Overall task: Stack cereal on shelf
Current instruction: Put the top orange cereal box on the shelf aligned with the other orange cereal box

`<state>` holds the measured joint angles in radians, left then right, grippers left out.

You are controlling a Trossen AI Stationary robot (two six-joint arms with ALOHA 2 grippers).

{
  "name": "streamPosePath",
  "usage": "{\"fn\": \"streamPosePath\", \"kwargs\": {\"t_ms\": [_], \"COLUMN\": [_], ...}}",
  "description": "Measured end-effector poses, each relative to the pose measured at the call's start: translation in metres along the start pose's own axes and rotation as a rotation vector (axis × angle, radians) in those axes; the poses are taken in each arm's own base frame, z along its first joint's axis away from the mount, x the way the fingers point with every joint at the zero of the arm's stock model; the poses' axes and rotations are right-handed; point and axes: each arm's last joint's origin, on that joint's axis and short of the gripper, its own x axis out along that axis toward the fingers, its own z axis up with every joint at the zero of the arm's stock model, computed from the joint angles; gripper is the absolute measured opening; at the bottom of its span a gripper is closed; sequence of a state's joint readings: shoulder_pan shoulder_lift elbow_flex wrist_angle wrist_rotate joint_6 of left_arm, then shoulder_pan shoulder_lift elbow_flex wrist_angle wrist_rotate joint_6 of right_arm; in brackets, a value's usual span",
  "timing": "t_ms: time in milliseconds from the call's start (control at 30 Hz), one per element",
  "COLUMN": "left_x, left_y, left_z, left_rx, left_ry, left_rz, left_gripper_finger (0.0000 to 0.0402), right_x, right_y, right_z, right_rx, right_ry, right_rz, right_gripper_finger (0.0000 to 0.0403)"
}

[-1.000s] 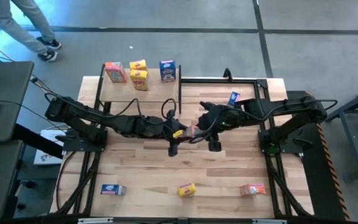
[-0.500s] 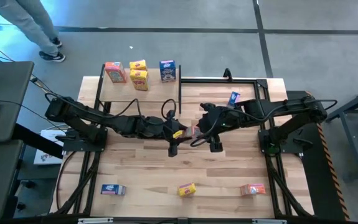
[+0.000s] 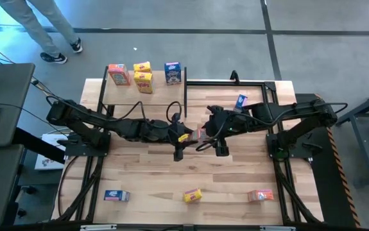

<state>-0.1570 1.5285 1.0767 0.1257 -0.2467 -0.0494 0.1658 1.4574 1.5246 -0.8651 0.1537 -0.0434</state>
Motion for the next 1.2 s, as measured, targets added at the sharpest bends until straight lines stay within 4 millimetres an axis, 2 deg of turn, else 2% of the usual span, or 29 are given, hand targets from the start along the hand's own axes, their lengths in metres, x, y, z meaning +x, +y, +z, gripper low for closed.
{"fn": "streamPosePath", "kwargs": {"t_ms": [233, 533, 633, 733, 867, 1000, 1200], "left_x": [-0.006, -0.028, -0.039, -0.051, -0.068, -0.083, -0.102], "left_y": [0.001, 0.007, 0.01, 0.014, 0.019, 0.022, 0.027], "left_z": [0.003, 0.014, 0.019, 0.024, 0.031, 0.037, 0.042], "left_rx": [0.002, 0.003, 0.019, 0.027, 0.025, 0.02, 0.023], "left_ry": [0.006, 0.005, 0.004, -0.001, -0.012, -0.031, -0.04], "left_rz": [-0.001, 0.017, 0.041, 0.073, 0.109, 0.116, 0.137], "left_gripper_finger": [0.0168, 0.0168, 0.0168, 0.0168, 0.0168, 0.0168, 0.0168], "right_x": [-0.023, -0.093, -0.118, -0.133, -0.137, -0.129, -0.119], "right_y": [-0.003, -0.007, -0.008, -0.007, -0.007, -0.005, -0.003], "right_z": [-0.009, -0.02, -0.028, -0.043, -0.078, -0.113, -0.148], "right_rx": [0.031, 0.049, 0.052, 0.054, 0.107, 0.17, 0.206], "right_ry": [0.019, -0.163, -0.226, -0.287, -0.378, -0.477, -0.552], "right_rz": [0.022, -0.018, -0.059, -0.094, -0.129, -0.095, -0.065], "right_gripper_finger": [0.0256, 0.0256, 0.0256, 0.0256, 0.0256, 0.0256, 0.0256]}}
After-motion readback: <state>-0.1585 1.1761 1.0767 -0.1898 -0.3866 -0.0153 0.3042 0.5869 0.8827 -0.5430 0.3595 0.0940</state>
